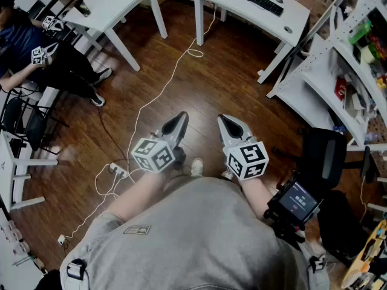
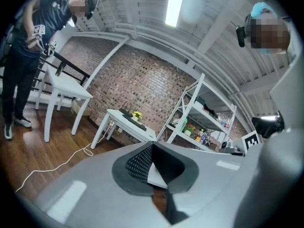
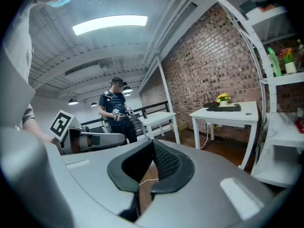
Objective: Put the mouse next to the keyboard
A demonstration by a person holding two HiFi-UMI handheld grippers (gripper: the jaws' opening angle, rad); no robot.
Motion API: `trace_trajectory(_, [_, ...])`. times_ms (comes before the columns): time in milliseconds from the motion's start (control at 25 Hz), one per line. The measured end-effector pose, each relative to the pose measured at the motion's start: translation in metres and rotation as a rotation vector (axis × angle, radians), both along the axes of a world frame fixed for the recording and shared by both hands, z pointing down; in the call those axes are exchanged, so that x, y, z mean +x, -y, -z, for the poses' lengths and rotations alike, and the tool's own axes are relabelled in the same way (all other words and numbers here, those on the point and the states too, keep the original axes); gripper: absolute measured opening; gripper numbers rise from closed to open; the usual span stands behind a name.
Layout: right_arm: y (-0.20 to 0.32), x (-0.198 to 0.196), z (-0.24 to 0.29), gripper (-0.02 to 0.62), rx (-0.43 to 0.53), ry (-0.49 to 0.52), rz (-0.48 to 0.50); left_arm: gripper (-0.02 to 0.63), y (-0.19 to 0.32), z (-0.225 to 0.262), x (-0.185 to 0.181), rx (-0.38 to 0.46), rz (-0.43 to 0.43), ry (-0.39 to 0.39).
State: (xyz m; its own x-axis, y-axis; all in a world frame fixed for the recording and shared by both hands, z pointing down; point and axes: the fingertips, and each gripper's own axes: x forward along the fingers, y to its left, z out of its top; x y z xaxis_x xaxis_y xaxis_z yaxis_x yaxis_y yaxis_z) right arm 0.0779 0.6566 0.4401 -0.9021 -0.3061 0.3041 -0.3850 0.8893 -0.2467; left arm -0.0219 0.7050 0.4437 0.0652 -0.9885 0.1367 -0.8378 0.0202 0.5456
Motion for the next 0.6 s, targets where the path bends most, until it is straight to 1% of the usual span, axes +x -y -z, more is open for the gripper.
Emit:
trace_trajectory(160, [-0.014,-0.047,0.001,0.014,0.006,0.002,0.046,0.002,-0.018,-0.002,-0.042,-0.001,0.04,-0.003])
trace_trajectory(280, [-0.024,-0.075,-0.001,0.014,0.01,0.003,0.078,0.002,-0.029,-0.006,-0.065,-0.002,0.066,-0.007])
trace_trajectory(440, [-0.035,-0.1,-0.002,0.014,0.018,-0.006,0.117,0.002,-0.041,-0.009,-0.087,0.0,0.091,-0.015])
trace_trajectory(600, [-0.04,-0.118,-0.005,0.014,0.011,-0.019,0.145,0.002,-0.045,-0.012,-0.103,-0.007,0.106,-0.022])
